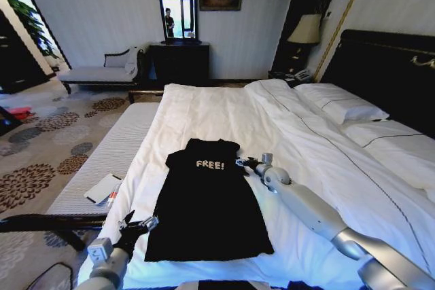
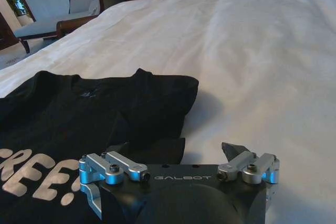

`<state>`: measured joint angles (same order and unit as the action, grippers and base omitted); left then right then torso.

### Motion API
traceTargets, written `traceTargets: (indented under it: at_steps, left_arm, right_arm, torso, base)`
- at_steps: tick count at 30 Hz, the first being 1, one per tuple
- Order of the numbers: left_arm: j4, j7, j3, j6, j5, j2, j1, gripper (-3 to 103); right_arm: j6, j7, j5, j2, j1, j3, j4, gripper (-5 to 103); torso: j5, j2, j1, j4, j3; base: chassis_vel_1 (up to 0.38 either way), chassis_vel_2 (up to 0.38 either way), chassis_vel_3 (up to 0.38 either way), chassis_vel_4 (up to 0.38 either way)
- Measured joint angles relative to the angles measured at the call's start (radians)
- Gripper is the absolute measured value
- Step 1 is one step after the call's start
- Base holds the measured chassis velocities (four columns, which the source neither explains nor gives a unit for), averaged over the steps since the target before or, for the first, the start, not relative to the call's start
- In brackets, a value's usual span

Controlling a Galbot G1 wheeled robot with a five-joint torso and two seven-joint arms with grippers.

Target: Fold the clothes on the bed.

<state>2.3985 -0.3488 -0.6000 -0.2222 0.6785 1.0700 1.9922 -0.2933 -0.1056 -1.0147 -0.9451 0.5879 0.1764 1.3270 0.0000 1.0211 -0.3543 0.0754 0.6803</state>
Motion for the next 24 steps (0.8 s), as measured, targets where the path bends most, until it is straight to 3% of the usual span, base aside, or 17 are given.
traceTargets:
  at_steps: [2,6,8,11,14,24]
  left_arm:
    - [0.001,0.001,-0.001,0.000,0.001,0.002,0.002,100]
    - [-0.001,0.001,-0.002,0.002,0.000,0.001,-0.002,100]
    - [-0.001,0.002,0.001,0.002,0.001,-0.003,-0.007,100]
    - [-0.001,0.001,0.008,0.002,0.001,-0.005,-0.010,100]
    - [-0.005,0.002,0.011,0.003,-0.002,-0.008,-0.012,100]
    - [-0.012,0.002,0.003,0.003,0.007,-0.010,-0.021,100]
  right_arm:
    - [0.006,0.006,0.007,-0.004,-0.003,0.004,-0.012,90]
    - [0.013,0.011,0.015,-0.014,-0.007,0.006,-0.032,85]
    - [0.014,0.012,0.016,-0.019,-0.012,0.008,-0.043,69]
    - [0.016,0.012,0.016,-0.025,-0.018,0.015,-0.053,63]
    - [0.018,0.013,0.018,-0.033,-0.025,0.019,-0.070,47]
    - [0.018,0.014,0.017,-0.033,-0.041,0.035,-0.083,22]
  torso:
    - [-0.0001,0.000,0.000,-0.0001,0.000]
    - [-0.0001,0.000,0.000,0.0002,0.000]
    - [0.0000,0.000,0.000,0.0000,0.000]
    - [-0.0001,0.000,0.000,0.0002,0.000]
    - [-0.0001,0.000,0.000,0.0001,0.000]
    - [-0.0001,0.000,0.000,0.0002,0.000]
  base:
    - [0.000,0.000,0.000,0.000]
    - [0.000,0.000,0.000,0.000]
    - [0.000,0.000,0.000,0.000]
    - [0.000,0.000,0.000,0.000]
    - [0.000,0.000,0.000,0.000]
    - [0.000,0.000,0.000,0.000]
